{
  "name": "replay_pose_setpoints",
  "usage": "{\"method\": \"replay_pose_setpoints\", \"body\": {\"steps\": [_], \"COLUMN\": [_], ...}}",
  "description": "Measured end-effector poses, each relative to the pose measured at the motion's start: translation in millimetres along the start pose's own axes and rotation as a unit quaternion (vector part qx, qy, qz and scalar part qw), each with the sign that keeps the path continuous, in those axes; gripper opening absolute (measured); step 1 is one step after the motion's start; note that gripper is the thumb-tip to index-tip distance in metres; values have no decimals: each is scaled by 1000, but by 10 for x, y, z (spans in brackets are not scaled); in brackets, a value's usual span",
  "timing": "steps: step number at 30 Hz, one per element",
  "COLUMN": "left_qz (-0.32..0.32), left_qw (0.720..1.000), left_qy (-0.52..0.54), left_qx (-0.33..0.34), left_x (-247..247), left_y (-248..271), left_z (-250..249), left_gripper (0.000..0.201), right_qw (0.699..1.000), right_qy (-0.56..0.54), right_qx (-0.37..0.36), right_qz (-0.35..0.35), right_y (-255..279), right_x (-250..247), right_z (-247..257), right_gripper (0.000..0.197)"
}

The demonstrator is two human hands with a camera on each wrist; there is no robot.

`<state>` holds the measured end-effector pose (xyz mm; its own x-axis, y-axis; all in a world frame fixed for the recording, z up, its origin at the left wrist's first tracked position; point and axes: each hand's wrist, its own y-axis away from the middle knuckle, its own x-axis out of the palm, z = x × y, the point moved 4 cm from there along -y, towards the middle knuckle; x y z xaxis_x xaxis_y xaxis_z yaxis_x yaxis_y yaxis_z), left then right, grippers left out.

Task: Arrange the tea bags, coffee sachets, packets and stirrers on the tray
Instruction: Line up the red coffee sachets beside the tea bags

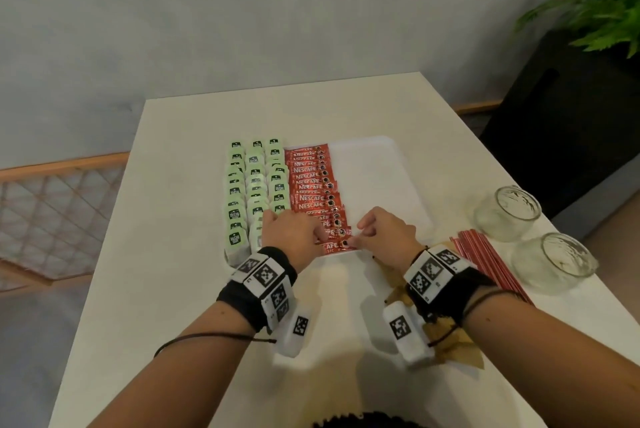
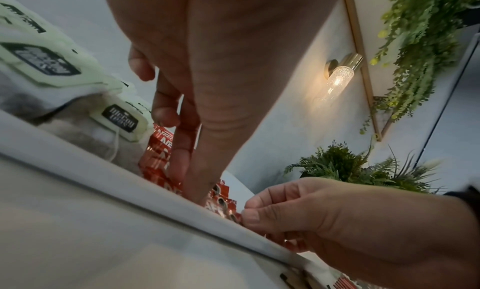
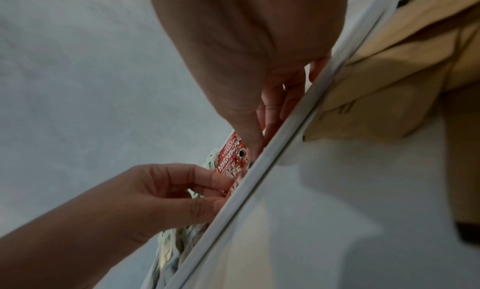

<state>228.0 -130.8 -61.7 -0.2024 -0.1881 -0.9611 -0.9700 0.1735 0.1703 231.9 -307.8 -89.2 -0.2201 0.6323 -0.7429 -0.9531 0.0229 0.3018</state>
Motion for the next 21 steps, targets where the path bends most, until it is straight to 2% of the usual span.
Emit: {"method": "replay_pose_setpoints", "body": {"steps": [2, 5, 8, 13, 16, 19, 21], "left_qz": [0, -13, -22, 82, 101, 124, 150], "left_qw": [1000, 999, 995, 988, 989, 989, 987], "left_qy": [6, 23, 73, 84, 65, 45, 32], "left_qx": [1, 28, 62, 98, 89, 66, 48], "left_x": [-30, -87, -120, 79, 172, 242, 311], "left_y": [14, 71, 165, 347, 420, 483, 525], "left_z": [-4, -122, -327, -732, -873, -966, -1034], "left_gripper": [20, 24, 20, 6, 4, 17, 43], "right_qw": [1000, 997, 993, 996, 997, 998, 998], "right_qy": [-29, -74, -102, -66, -55, -34, -24], "right_qx": [-6, -29, -49, -45, -39, -49, -57], "right_qz": [-3, -10, -26, -42, -22, -11, -4], "right_y": [38, 163, 393, 738, 878, 972, 996], "right_x": [-90, -349, -648, -855, -851, -841, -814], "right_z": [-6, -149, -410, -903, -1087, -1134, -1115], "right_gripper": [35, 25, 16, 8, 6, 8, 11]}}
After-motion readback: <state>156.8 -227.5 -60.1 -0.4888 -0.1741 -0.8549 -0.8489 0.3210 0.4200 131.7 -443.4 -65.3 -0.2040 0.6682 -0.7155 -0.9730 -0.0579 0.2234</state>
